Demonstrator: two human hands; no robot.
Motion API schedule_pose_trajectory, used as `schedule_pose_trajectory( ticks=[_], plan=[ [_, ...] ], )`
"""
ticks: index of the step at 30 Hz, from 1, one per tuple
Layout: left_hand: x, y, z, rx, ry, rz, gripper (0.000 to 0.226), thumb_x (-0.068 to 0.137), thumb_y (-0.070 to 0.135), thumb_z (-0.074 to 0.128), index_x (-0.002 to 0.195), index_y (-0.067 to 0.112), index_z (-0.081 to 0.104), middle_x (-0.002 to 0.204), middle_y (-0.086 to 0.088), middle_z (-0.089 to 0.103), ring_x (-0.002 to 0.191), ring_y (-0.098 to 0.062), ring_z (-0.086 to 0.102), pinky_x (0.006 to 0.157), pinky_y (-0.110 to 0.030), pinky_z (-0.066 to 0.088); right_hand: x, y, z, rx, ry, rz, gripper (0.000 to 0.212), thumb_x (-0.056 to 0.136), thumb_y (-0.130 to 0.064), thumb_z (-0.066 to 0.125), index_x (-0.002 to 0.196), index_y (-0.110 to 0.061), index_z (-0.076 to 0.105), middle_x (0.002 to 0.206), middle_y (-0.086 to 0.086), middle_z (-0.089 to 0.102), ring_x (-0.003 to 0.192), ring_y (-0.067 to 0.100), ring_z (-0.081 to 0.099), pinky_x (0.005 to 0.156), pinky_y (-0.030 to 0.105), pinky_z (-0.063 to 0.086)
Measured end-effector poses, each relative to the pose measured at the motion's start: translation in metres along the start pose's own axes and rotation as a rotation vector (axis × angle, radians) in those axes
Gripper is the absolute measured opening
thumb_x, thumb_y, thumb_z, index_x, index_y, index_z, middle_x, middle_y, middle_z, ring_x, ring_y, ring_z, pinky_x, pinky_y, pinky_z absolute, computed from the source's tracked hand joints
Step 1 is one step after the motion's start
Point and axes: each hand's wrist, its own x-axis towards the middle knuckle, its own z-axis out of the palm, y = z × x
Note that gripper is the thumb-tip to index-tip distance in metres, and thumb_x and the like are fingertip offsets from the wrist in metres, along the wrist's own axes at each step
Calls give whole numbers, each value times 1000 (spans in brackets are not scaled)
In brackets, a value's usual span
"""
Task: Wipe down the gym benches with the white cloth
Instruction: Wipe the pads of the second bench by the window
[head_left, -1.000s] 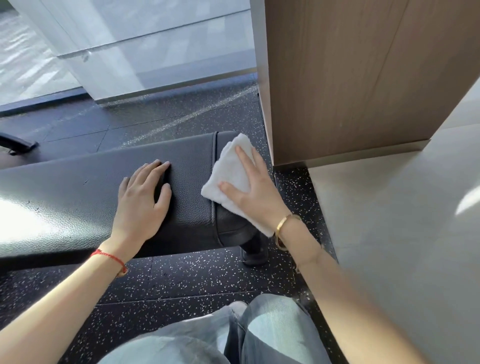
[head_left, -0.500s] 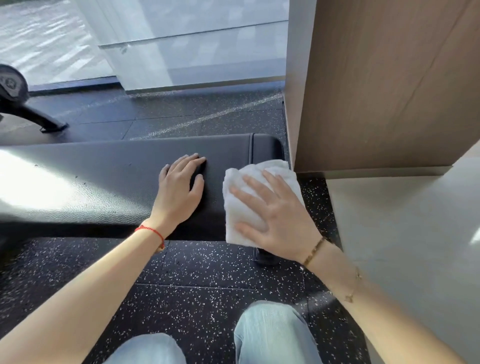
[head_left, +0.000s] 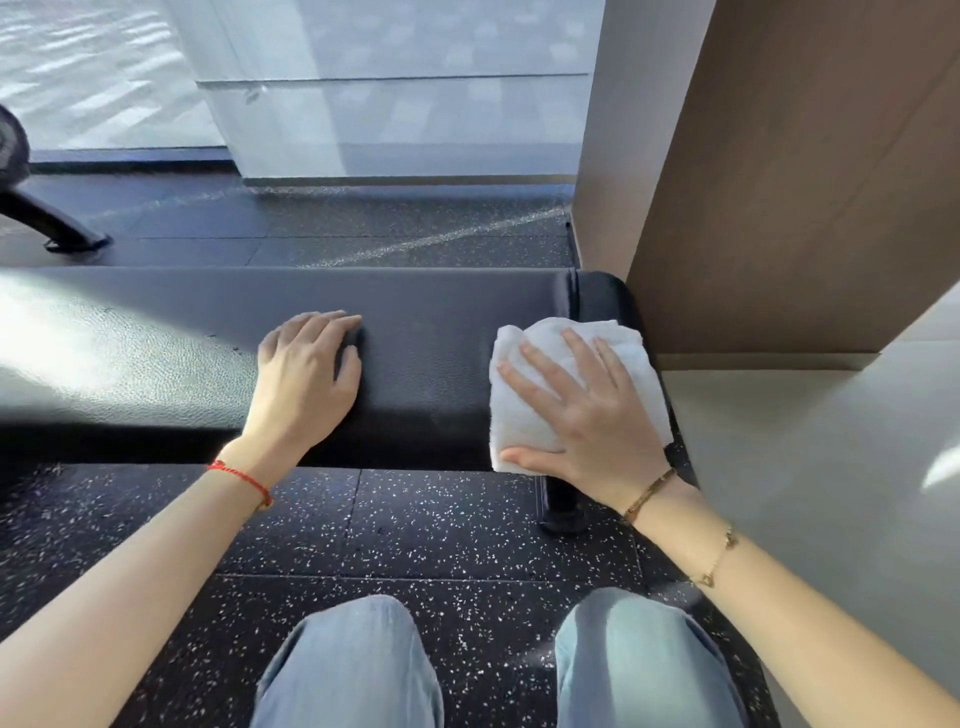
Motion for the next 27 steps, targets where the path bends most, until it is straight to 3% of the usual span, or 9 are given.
schedule_pose_trajectory(
  ticks=[6, 12, 19, 23, 27],
  plan=[
    [-1, -46, -12, 48, 4, 69, 38, 97, 21, 51, 134, 16, 58, 141, -4, 57, 135, -27, 44, 115, -50, 26, 15, -29, -5, -61, -53, 47, 85, 83, -80, 38, 152, -29, 36, 158, 0, 36, 142, 39, 36, 116, 59, 25],
    [2, -64, -15, 0, -24, 63, 46, 95, 32, 35, 133, 18, 59, 140, -2, 57, 134, -27, 44, 115, -49, 26, 67, -103, -7, 54, -206, 46, 85, 87, -78, 30, 157, -36, 4, 167, -7, 0, 151, 35, 2, 121, 56, 3],
    [6, -79, -23, -2, -92, 90, 49, 95, 35, 33, 135, 19, 57, 144, 0, 54, 137, -26, 42, 117, -49, 24, 57, -99, -16, 146, -201, 151, 76, 87, -78, 18, 154, -46, 2, 165, -8, 9, 151, 30, 9, 122, 48, 8],
    [5, -82, -21, -27, -85, 79, 48, 97, 33, 33, 137, 19, 55, 147, -1, 51, 140, -23, 38, 119, -48, 19, 94, -104, -15, 179, -261, 252, 74, 88, -73, 8, 155, -43, 0, 167, -7, -1, 153, 31, -1, 124, 47, 3],
    [3, -86, -18, -57, -44, 6, 41, 99, 23, 45, 138, 17, 54, 150, -4, 47, 142, -23, 35, 121, -48, 15, 134, -129, -9, 232, -256, 209, 64, 97, -62, 17, 155, -42, 2, 166, -8, -4, 153, 29, -7, 124, 48, -2]
  ],
)
